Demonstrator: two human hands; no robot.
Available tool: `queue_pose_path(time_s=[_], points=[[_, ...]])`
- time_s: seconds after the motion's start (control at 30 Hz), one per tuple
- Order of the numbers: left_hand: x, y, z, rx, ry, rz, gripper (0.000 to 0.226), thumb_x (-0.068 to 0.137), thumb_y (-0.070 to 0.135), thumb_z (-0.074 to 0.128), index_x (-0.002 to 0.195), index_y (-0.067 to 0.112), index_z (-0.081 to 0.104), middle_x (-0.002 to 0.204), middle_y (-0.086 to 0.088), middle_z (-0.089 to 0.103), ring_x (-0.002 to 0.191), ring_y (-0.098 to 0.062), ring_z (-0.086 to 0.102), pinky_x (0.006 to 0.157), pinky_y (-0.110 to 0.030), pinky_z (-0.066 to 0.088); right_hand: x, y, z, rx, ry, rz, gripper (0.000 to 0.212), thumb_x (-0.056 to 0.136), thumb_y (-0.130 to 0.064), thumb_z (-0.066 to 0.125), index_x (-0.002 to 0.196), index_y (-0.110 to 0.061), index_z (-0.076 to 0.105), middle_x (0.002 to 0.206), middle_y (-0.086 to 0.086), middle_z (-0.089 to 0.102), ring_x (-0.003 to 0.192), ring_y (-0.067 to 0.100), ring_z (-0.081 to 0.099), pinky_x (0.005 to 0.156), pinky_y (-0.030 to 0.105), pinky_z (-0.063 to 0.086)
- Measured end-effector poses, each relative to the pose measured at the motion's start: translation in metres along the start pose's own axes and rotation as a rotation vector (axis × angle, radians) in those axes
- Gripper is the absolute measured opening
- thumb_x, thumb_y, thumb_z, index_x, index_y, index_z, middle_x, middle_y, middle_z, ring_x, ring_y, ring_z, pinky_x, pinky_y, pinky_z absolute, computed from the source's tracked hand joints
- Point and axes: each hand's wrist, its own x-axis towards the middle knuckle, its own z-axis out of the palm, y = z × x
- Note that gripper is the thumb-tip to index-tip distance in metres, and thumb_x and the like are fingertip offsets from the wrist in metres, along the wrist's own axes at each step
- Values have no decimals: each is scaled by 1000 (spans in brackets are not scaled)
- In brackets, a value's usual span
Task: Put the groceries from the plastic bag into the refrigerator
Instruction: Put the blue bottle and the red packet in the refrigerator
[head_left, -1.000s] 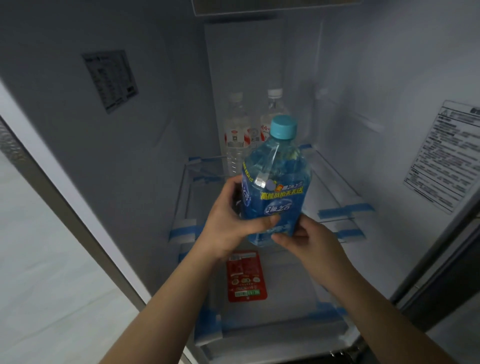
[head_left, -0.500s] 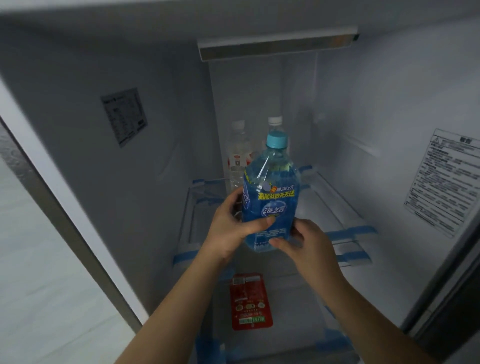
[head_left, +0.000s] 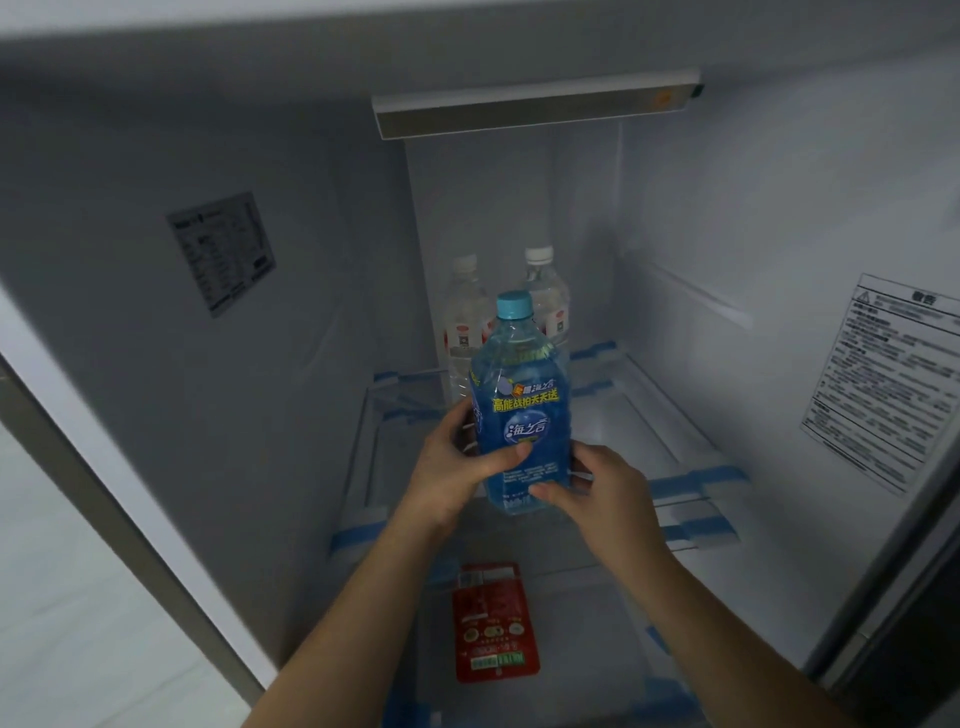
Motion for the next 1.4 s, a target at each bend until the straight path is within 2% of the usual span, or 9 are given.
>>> queue_pose_path(time_s=[0.3,0.43,0.57,0.7,0.87,0.97,1.1,1.27,1.4], points=[[14,-6,-5,74,-45,-21,75,61,30,88,129,24,57,123,2,68,114,-16,64,89,-29,55,19,12,9,-110,-20,11,47,71,-36,81,111,-17,67,100,0,70,87,12,67,77,37,57],[17,-8,-4,173,37,-22,83,60,38,91,133,31,52,124,10,64,114,-6,62,98,-37,52,25,11,14,-157,-7,5,45,74,-34,80,112,-15,66,101,4,70,89,17,66,78,38,57],[19,-7,-1,199,143,25,77,70,18,86,134,23,44,113,12,60,92,15,61,74,-10,51,34,12,19,-192,-4,20,43,76,-35,79,112,-15,66,100,4,68,89,18,65,77,37,56],[24,-10,2,247,193,42,67,75,18,83,132,20,47,110,19,57,89,26,53,71,0,44,44,14,24,-202,-15,45,44,75,-36,78,111,-14,65,99,4,68,87,17,64,76,36,55],[31,-12,3,282,203,49,67,80,20,79,139,14,46,127,7,58,104,10,53,78,1,43,52,10,30,-231,-19,90,39,77,-33,78,107,-11,64,97,6,67,82,16,60,66,25,44],[32,-11,1,298,190,54,66,81,19,78,139,13,46,123,9,57,109,1,54,78,1,43,53,6,29,-253,-20,100,36,78,-30,78,105,-9,65,95,7,66,78,14,54,59,22,35],[32,-12,0,305,187,58,67,83,18,76,141,12,44,124,9,55,114,-3,52,82,0,43,52,4,29,-268,-25,107,37,78,-30,78,105,-8,65,96,9,67,81,19,60,64,24,37],[30,-12,2,297,178,45,70,85,21,74,145,14,39,135,5,53,120,-2,47,95,-17,44,53,0,27,-298,-60,125,38,76,-30,79,105,-9,65,97,9,68,82,20,62,64,25,40],[29,-10,2,327,182,51,70,85,25,75,144,15,40,140,1,53,122,-4,48,90,-13,43,55,-4,19,-311,-136,142,37,79,-27,77,108,-7,66,100,11,70,84,21,63,65,25,42]])
